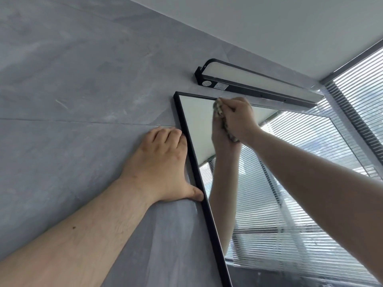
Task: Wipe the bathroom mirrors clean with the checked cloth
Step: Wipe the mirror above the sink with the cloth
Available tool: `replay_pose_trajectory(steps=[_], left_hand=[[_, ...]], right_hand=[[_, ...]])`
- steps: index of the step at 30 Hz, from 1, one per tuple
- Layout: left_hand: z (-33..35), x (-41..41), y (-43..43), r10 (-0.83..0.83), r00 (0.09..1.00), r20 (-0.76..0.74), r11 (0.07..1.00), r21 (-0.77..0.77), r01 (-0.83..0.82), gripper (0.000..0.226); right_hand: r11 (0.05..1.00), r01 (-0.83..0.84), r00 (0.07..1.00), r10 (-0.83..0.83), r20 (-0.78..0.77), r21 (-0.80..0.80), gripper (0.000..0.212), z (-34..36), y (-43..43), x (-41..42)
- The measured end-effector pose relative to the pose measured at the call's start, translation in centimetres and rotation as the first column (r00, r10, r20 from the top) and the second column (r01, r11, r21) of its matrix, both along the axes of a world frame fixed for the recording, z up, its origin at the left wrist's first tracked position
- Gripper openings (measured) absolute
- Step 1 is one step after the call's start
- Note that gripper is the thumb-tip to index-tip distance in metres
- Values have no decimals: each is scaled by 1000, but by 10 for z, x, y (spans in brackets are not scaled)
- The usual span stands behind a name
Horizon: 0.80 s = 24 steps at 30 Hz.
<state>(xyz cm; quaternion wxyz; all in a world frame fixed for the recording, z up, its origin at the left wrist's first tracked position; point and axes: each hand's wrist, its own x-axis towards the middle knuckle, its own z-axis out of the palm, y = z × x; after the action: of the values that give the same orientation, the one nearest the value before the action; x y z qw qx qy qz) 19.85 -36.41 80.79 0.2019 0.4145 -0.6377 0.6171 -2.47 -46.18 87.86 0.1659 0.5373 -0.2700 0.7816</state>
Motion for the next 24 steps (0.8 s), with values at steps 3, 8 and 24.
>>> replay_pose_trajectory(steps=[3, 8, 24], left_hand=[[-1, 0, 2, -9, 1000, -7, 1000, 13, 9, 139], [-1, -1, 3, 7, 1000, -20, 1000, 27, -7, 139], [-3, 0, 4, 36, 999, -19, 999, 17, -36, 134]], right_hand=[[997, -9, 994, 1, -112, -73, 25, 4, 15, 38], [989, 13, 987, -36, -158, -148, 26, 11, 23, 58], [972, 61, 934, -135, -331, -226, 30, -210, 37, 52]])
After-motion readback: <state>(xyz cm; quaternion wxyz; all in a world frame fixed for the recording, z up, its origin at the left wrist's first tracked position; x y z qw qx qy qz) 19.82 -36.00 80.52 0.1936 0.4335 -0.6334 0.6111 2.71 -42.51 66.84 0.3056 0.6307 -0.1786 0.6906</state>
